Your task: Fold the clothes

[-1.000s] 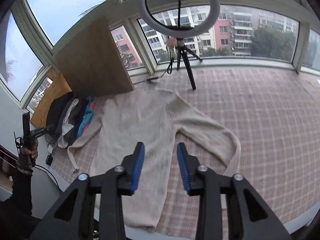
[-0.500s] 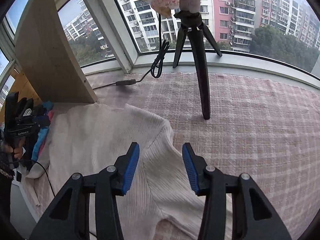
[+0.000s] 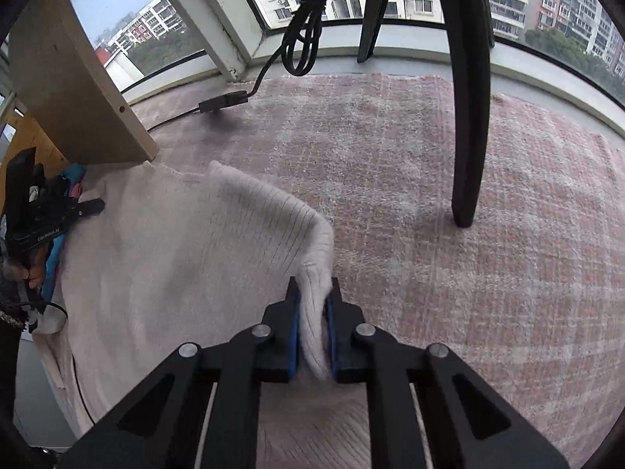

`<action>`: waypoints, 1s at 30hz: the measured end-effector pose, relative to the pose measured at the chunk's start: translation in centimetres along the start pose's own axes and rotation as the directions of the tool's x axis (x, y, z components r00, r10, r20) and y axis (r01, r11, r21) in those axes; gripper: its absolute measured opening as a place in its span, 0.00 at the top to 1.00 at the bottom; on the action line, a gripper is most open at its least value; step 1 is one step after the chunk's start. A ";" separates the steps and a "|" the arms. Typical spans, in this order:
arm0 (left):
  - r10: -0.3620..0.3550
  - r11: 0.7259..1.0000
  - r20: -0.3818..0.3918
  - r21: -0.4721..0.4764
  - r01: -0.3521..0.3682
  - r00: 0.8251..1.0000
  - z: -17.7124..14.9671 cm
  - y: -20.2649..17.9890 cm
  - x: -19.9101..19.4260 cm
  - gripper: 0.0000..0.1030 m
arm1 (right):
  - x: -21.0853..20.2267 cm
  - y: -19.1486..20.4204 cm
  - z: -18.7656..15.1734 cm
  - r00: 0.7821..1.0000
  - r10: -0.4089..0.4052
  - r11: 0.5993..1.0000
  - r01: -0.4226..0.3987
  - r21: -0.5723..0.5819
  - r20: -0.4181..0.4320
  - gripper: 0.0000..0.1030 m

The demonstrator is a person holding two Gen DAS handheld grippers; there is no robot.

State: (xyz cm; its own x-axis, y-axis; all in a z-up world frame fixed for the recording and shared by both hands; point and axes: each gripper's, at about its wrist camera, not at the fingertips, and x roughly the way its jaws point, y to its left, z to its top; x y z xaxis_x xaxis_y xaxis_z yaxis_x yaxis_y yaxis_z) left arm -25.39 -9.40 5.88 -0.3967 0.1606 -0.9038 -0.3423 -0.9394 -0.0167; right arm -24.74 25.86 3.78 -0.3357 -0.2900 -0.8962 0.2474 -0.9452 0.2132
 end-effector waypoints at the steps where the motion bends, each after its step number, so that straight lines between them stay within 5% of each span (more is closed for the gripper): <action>1: 0.022 1.000 0.031 0.014 -0.023 0.999 -0.2 -0.5 -0.8 0.93 | -0.9 0.2 -0.2 0.999 -0.024 1.000 0.024 -0.007 0.036 0.92; 5: 0.083 0.996 0.163 0.010 -0.086 0.983 -0.3 -1.0 -4.2 0.93 | -6.2 0.3 -0.7 0.965 -0.159 0.987 0.161 0.009 0.209 0.93; 7: 0.090 0.996 0.139 -0.008 -0.090 0.986 -0.2 -0.6 -3.2 0.93 | -6.7 0.4 -0.8 0.948 -0.216 0.974 0.226 -0.016 0.234 0.93; 11: 0.093 0.995 0.034 -0.048 -0.091 0.995 -0.5 0.1 0.2 0.92 | -2.7 -0.5 -0.8 0.945 -0.306 0.950 0.312 -0.032 0.117 0.92; 16: 0.115 0.990 0.073 -0.091 -0.108 0.991 -1.2 1.9 -4.4 0.85 | -0.9 -0.2 -0.8 0.922 -0.384 0.921 0.387 -0.057 0.053 0.91; 21: 0.130 0.987 0.148 -0.112 -0.114 0.980 -5.7 3.5 -13.5 0.85 | -4.0 0.1 -0.3 0.940 -0.329 0.944 0.331 0.001 0.092 0.81; 24: 0.130 0.985 0.176 -0.134 -0.108 0.976 -9.5 4.0 -18.8 0.84 | -8.1 -0.2 -0.6 0.959 -0.236 0.971 0.227 0.073 0.156 0.81; 28: 0.180 0.962 0.177 -0.237 -0.136 0.968 -18.1 4.1 -24.8 0.67 | -13.1 0.7 -2.1 0.969 -0.139 0.988 0.121 0.097 0.204 0.80; 30: 0.178 0.933 0.146 -0.340 -0.119 0.973 -23.3 4.4 -26.4 0.66 | -15.0 2.1 -3.7 0.971 -0.100 0.993 0.083 0.083 0.217 0.72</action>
State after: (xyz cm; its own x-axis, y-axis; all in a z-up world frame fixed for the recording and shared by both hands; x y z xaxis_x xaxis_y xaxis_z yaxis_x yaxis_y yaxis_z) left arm 3.37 -24.85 19.74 -0.5714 0.0337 -0.8200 0.0172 -0.9984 -0.0530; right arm -15.82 28.81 16.16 -0.5477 -0.2201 -0.8072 0.1421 -0.9752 0.1695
